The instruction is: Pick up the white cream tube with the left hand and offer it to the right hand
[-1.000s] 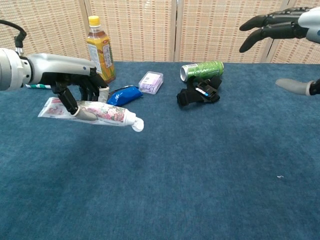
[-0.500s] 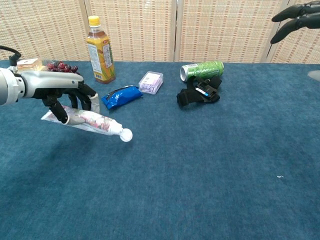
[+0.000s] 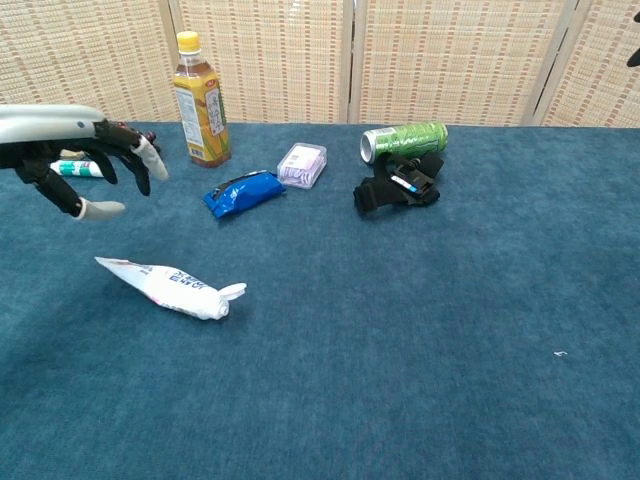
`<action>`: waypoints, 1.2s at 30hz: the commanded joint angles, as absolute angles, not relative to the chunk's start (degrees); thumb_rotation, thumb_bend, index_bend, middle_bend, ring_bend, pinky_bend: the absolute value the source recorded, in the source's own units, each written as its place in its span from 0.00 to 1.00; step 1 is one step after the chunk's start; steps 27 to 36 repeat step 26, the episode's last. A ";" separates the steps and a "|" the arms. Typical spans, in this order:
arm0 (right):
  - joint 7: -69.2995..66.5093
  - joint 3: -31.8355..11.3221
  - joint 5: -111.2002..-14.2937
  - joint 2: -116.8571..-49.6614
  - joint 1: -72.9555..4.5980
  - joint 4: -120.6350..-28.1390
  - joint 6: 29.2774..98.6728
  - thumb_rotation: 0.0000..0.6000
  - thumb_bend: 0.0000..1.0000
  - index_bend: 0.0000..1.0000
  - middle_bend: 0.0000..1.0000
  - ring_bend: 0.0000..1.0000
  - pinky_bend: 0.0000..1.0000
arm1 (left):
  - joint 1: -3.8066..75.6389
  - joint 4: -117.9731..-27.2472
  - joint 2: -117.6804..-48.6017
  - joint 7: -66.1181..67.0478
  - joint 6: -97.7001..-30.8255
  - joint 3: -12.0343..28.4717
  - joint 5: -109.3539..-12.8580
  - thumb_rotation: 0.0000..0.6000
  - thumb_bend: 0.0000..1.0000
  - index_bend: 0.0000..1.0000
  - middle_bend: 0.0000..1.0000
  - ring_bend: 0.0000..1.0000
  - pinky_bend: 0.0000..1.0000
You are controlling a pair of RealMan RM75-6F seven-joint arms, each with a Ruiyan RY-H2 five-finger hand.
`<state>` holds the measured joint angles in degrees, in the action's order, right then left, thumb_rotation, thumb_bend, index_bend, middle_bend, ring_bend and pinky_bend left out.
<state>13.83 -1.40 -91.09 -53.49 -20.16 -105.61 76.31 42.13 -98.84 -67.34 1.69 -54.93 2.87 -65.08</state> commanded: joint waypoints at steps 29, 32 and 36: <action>5.96 0.47 -88.36 -56.01 -7.93 -95.48 85.73 1.00 0.27 0.16 0.06 0.00 0.00 | 7.98 -97.89 -65.67 10.00 -98.08 -4.31 -85.12 1.00 0.34 0.25 0.31 0.17 0.22; 5.96 0.47 -88.36 -56.01 -7.93 -95.48 85.73 1.00 0.27 0.16 0.06 0.00 0.00 | 7.98 -97.89 -65.67 10.00 -98.08 -4.31 -85.12 1.00 0.34 0.25 0.31 0.17 0.22; 5.96 0.47 -88.36 -56.01 -7.93 -95.48 85.73 1.00 0.27 0.16 0.06 0.00 0.00 | 7.98 -97.89 -65.67 10.00 -98.08 -4.31 -85.12 1.00 0.34 0.25 0.31 0.17 0.22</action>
